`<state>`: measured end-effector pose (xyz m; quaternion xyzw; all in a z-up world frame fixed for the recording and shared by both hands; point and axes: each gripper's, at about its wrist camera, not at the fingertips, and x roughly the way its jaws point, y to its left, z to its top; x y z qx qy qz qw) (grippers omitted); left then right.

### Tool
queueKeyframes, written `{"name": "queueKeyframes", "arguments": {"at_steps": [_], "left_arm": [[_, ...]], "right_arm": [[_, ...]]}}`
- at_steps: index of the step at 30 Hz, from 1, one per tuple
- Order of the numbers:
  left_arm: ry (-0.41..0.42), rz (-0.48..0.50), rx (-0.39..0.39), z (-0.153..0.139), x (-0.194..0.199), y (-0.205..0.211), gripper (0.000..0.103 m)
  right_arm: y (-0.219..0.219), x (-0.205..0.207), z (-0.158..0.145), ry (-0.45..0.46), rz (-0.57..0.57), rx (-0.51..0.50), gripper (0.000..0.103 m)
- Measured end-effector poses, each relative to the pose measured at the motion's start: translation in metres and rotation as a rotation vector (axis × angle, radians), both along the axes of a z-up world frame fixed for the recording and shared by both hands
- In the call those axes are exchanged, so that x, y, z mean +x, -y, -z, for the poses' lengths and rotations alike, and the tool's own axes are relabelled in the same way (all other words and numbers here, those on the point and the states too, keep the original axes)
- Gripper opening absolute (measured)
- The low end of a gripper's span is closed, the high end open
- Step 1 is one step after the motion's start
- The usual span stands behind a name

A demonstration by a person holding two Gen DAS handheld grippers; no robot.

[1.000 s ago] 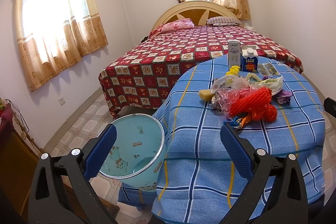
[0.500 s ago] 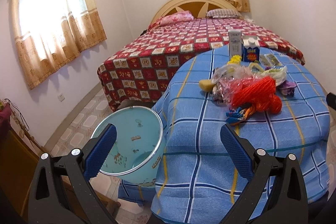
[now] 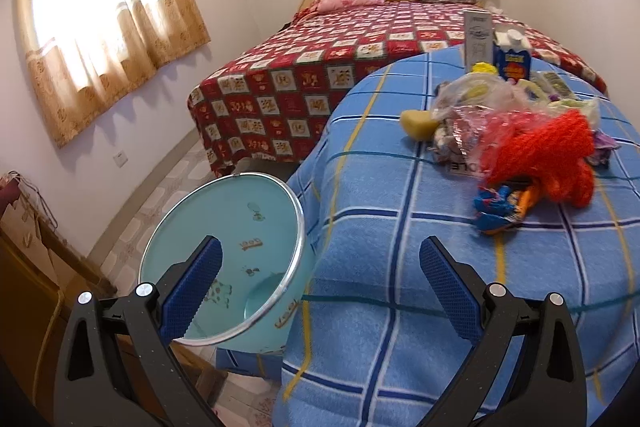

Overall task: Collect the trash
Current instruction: 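Grasp the pink plastic wrapper with the left gripper while the right grasps the red mesh bag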

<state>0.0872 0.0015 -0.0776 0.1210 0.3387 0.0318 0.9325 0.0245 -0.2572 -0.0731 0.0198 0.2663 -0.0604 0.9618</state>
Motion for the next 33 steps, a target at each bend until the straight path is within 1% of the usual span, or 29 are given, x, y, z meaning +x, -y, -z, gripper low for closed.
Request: {"name": "queueKeyframes", "arguments": {"at_steps": [4,6,8,10,11,12,13,14,16,17,18,20,25,28,33], "left_arm": [[0.034,-0.033,0.015,-0.006,0.003,-0.011,0.097],[0.047,-0.053,0.02,-0.008,0.005,-0.019,0.097],[0.048,-0.062,0.025,-0.008,0.008,-0.024,0.097],[0.037,-0.07,0.02,-0.006,0.012,-0.028,0.097],[0.03,-0.071,0.016,-0.004,0.013,-0.029,0.097],[0.024,-0.069,0.015,-0.003,0.014,-0.029,0.097],[0.018,-0.066,0.014,-0.001,0.015,-0.029,0.097],[0.014,-0.063,0.011,0.001,0.016,-0.029,0.097],[0.01,-0.056,0.006,0.001,0.016,-0.029,0.097],[0.009,-0.053,0.004,0.001,0.016,-0.028,0.097],[0.009,-0.051,0.004,0.001,0.016,-0.026,0.097],[0.009,-0.046,0.001,0.001,0.016,-0.024,0.097],[0.018,-0.034,-0.001,-0.005,0.014,-0.017,0.097],[0.023,-0.023,-0.01,-0.008,0.016,-0.01,0.097],[0.027,0.028,-0.029,-0.01,0.022,0.018,0.097]], "right_arm": [[-0.028,0.02,-0.012,0.052,-0.065,-0.032,0.098],[-0.04,0.028,-0.017,0.063,-0.097,-0.039,0.098],[-0.054,0.041,-0.018,0.056,-0.132,-0.05,0.098],[-0.066,0.057,-0.012,0.03,-0.145,-0.077,0.097],[-0.068,0.063,-0.009,0.011,-0.154,-0.078,0.092],[-0.07,0.069,-0.004,-0.014,-0.172,-0.073,0.071],[-0.072,0.074,0.001,-0.047,-0.191,-0.071,0.057],[-0.073,0.078,0.006,-0.078,-0.223,-0.058,0.035],[-0.072,0.079,0.009,-0.098,-0.263,-0.013,0.026],[-0.072,0.077,0.009,-0.096,-0.272,-0.007,0.019],[-0.072,0.074,0.008,-0.092,-0.285,-0.006,0.015],[-0.071,0.067,0.003,-0.075,-0.306,0.019,0.013],[-0.058,0.042,-0.024,0.01,-0.326,0.078,0.013],[-0.037,0.03,-0.037,0.049,-0.299,0.117,0.013],[0.013,0.013,-0.043,0.097,-0.206,0.193,0.013]]}}
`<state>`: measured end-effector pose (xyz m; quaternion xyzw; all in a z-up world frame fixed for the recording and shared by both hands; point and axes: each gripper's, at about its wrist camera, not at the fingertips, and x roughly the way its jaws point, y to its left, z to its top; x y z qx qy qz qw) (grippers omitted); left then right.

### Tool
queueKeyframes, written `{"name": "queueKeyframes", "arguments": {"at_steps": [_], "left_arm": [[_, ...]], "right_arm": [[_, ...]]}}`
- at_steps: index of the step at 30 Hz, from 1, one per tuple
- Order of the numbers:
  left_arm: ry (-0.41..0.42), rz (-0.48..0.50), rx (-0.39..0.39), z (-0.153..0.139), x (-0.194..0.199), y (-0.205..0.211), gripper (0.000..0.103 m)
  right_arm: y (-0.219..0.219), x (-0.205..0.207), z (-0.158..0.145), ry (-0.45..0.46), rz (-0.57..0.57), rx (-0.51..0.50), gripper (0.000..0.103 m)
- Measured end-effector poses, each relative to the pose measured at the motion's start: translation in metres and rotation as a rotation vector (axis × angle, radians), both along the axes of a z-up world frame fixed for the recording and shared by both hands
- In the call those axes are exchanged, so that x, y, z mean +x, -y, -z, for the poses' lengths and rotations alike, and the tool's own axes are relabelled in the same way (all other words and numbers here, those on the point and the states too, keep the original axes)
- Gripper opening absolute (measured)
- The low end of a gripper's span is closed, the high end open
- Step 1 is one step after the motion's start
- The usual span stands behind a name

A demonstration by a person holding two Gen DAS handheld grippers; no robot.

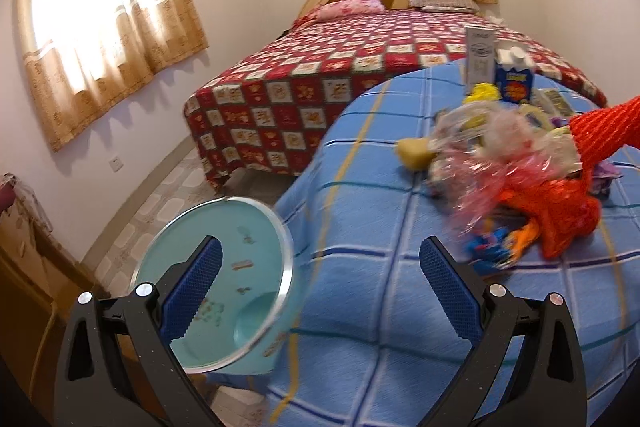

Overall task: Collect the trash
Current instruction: 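Grasp the pink plastic wrapper with the left gripper while the right grasps the red mesh bag, then carry both held items over the light-blue bin and open both grippers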

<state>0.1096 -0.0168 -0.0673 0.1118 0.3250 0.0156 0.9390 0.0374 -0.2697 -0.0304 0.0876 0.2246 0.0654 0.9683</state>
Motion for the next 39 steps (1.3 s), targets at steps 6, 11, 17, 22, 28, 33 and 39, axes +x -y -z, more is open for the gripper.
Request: {"name": "queueKeyframes", "arguments": {"at_steps": [6,11,17,22,28,33,39], "left_arm": [[-0.013,0.07,-0.017,0.007,0.013,0.042,0.097],[-0.054,0.115,-0.009,0.023,0.03,0.065,0.097],[-0.139,0.15,-0.036,0.04,0.047,0.07,0.039],[-0.103,0.166,-0.085,0.019,0.04,0.055,0.009],[-0.03,0.154,-0.095,-0.013,0.021,0.024,0.003],[-0.01,0.132,-0.094,-0.022,0.01,0.0,0.001],[0.014,0.071,-0.069,-0.027,0.001,-0.036,0.001]], "right_arm": [[0.049,0.003,0.018,-0.037,0.106,0.044,0.013],[0.064,0.006,0.037,-0.058,0.129,0.05,0.013],[0.063,0.008,0.046,-0.07,0.119,0.057,0.014],[0.054,0.004,0.035,-0.043,0.097,0.052,0.014],[0.033,0.0,0.011,0.011,0.051,0.04,0.014],[0.016,0.006,-0.002,0.036,0.017,0.043,0.014],[-0.016,0.026,-0.003,0.03,-0.056,0.041,0.014]]}}
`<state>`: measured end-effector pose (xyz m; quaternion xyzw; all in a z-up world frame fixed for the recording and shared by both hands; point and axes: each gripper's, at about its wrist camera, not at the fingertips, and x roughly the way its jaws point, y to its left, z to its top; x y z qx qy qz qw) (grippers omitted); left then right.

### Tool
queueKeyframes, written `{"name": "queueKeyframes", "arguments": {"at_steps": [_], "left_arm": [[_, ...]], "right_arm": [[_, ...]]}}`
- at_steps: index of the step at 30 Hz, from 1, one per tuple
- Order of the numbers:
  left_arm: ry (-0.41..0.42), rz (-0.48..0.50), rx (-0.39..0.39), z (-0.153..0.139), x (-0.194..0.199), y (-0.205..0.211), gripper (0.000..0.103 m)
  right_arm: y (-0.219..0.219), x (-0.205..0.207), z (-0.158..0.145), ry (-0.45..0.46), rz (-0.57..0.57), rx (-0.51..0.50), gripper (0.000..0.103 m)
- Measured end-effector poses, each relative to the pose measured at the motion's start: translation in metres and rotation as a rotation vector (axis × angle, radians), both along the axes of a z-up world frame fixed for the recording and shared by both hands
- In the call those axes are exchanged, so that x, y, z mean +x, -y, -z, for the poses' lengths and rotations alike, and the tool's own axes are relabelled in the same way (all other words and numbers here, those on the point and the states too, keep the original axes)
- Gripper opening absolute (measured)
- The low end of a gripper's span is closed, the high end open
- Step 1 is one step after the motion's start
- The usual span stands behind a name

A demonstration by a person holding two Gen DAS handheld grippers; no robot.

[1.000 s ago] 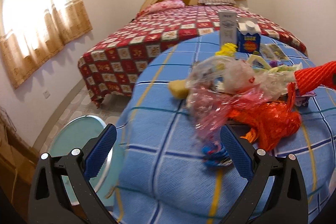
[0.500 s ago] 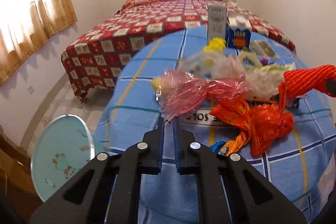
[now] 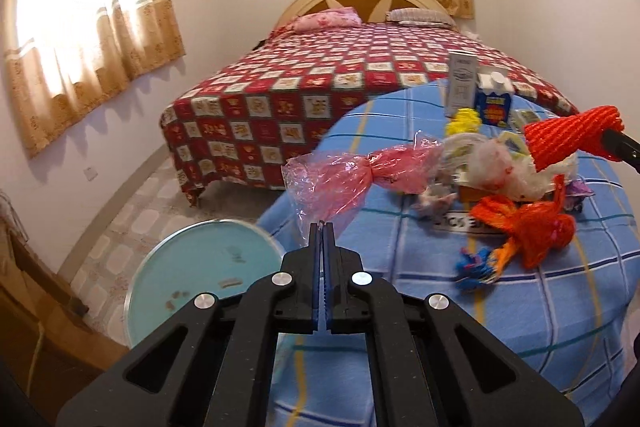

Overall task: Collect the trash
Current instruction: 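Carry both held items over the light-blue bin and open both grippers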

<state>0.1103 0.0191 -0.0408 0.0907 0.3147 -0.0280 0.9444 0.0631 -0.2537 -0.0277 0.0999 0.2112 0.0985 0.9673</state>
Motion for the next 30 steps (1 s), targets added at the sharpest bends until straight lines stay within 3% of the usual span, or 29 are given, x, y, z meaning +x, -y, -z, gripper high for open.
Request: {"name": "queueKeyframes", "arguments": {"at_steps": [18,30], "left_arm": [[-0.018,-0.198,0.073,0.013,-0.013,-0.088,0.001],[-0.035,-0.268,0.095,0.021,-0.018,-0.124,0.001]], "right_arm": [[-0.107,0.057,0.012,-0.053,-0.214,-0.055,0.014],[-0.156,0.078,0.025,-0.1,-0.298,-0.098,0.014]]}}
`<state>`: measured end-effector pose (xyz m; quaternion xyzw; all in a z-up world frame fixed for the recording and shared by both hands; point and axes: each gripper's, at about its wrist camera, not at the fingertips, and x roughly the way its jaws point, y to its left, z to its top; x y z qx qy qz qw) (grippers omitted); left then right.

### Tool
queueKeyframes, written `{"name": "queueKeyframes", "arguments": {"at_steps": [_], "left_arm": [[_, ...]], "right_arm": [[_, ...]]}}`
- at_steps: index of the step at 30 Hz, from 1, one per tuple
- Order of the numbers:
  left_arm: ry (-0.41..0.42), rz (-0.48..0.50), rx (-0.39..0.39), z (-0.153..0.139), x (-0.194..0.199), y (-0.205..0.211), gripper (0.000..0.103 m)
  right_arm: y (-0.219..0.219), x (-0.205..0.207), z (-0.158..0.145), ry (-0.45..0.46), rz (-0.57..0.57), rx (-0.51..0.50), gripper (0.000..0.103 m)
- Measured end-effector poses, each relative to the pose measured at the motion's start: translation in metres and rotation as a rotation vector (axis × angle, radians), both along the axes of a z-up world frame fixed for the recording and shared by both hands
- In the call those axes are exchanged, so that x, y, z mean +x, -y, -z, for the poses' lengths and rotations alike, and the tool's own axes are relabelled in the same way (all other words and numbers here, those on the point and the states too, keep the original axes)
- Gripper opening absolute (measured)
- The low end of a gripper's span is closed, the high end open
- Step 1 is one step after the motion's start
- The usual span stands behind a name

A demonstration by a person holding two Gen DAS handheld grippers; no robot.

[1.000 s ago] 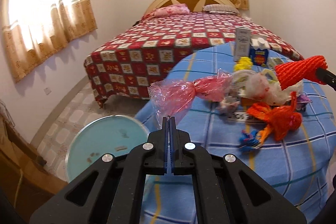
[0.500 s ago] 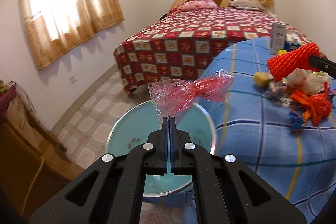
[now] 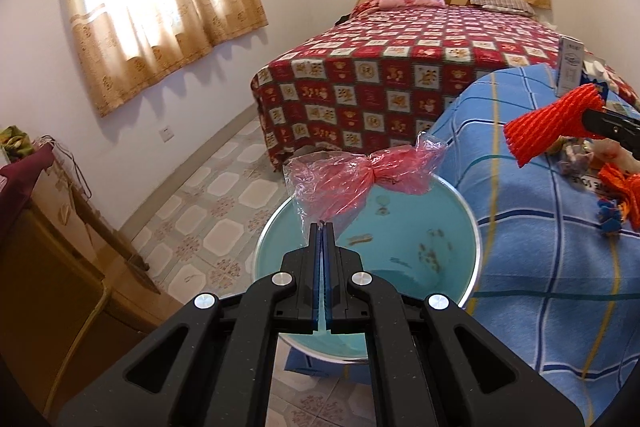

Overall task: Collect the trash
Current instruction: 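Carry both held items over the light-blue bin and open both grippers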

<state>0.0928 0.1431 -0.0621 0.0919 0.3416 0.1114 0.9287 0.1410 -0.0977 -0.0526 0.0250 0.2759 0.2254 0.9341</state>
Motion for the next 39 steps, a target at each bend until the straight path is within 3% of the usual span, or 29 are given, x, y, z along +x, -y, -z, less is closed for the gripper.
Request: {"name": "queueKeyframes", "arguments": {"at_steps": [22,39], "left_arm": [[-0.046,-0.092,0.014,0.018,-0.001,-0.039,0.001],[-0.069,-0.108,0.016,0.025,-0.001,-0.049,0.001]], "right_arm": [[-0.075,0.02,0.017,-0.028,-0.112,-0.082,0.014],[-0.103,0.02,0.023,-0.027,-0.15,-0.132,0.014]]}}
